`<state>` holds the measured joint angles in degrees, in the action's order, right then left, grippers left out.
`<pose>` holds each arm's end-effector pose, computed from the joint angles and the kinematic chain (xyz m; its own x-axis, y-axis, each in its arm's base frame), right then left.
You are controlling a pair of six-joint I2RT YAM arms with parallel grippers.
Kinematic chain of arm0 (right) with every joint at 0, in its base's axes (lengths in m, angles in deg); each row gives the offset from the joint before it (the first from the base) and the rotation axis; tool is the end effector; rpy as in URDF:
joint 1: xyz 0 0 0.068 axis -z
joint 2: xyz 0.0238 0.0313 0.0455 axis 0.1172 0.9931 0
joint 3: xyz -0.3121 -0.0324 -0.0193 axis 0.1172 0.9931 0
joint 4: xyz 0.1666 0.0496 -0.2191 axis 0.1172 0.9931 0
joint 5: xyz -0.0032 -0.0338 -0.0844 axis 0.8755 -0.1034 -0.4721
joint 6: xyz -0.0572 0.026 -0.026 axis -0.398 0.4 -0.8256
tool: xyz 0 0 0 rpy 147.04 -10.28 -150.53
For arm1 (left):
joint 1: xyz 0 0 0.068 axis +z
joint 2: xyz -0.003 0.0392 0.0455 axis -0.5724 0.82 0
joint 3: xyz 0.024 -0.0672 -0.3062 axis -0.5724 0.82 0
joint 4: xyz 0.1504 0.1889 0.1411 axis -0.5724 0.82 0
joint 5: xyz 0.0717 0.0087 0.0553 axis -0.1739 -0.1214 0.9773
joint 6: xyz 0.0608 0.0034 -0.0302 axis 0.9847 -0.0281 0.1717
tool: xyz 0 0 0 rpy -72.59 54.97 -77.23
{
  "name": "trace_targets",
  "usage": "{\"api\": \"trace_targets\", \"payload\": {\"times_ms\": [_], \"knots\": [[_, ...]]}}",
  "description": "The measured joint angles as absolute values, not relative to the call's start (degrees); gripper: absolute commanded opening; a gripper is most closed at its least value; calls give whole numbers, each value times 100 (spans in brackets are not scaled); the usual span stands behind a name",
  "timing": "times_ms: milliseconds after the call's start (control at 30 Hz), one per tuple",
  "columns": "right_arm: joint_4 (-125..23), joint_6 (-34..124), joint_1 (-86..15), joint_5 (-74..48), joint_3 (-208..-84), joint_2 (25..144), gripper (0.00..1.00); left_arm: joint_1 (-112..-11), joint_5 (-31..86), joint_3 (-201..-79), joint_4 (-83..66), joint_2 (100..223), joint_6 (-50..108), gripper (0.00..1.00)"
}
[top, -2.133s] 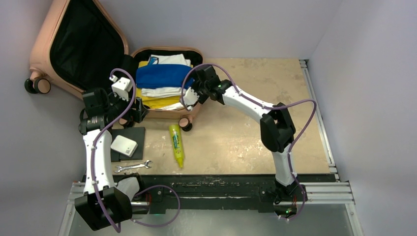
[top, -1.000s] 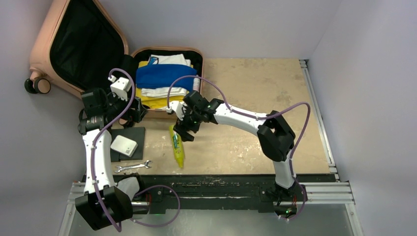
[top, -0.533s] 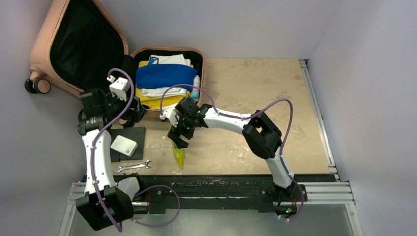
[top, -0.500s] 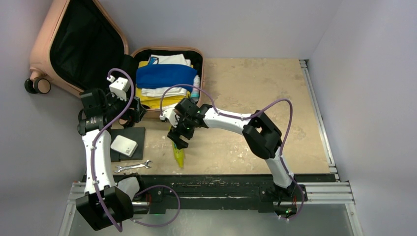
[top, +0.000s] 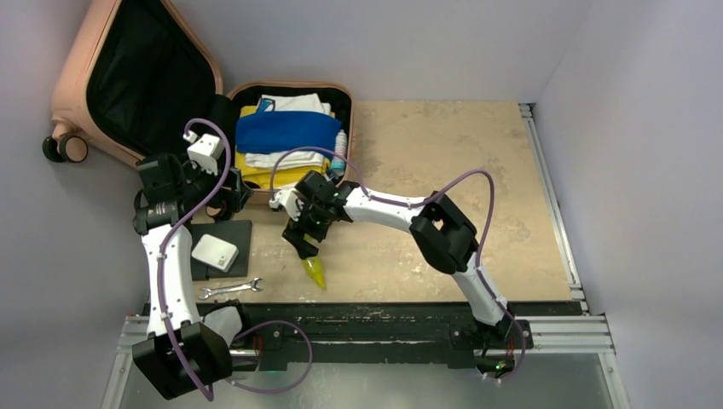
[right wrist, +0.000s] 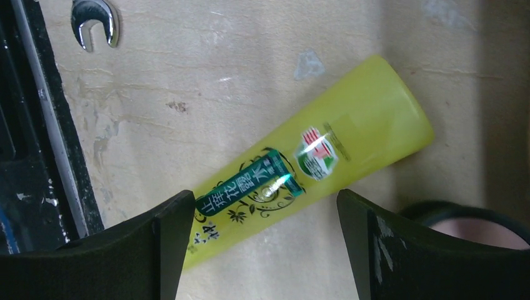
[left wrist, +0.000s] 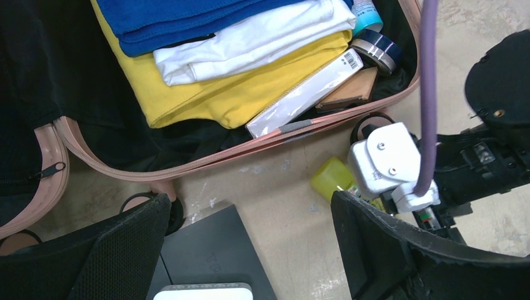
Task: Pack the luggage
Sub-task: Pick up the personal item from the center of the board.
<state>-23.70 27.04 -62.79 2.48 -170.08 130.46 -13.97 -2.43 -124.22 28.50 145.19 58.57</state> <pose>0.2829 0.4584 0.1904 -0.2732 -0.7294 -0.6272 -0.9615 0.1878 0.2004 0.2179 0.0471 0.3539 -0.4841 0.0677 -0.8724 0.3429 0.9319 -0.1180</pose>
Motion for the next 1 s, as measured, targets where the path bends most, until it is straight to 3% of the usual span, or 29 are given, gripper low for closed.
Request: {"api": "trace_targets", "payload": {"times_ms": [567, 667, 933, 1000], "knots": [[-2508, 2259, -6915, -253, -17043, 13245, 77, -1355, -245, -12422, 2850, 14549, 5855, 99], [-2587, 2127, -6978, -445, -16995, 13236, 69, -1355, -245, -12422, 2850, 14558, 5855, 99], [-2735, 1813, -6995, -757, -16892, 13201, 26, -1355, -247, -12422, 2850, 14560, 5855, 99], [-2762, 1760, -6995, -801, -16866, 13177, 23, -1355, -247, -12422, 2850, 14560, 5855, 99]]}}
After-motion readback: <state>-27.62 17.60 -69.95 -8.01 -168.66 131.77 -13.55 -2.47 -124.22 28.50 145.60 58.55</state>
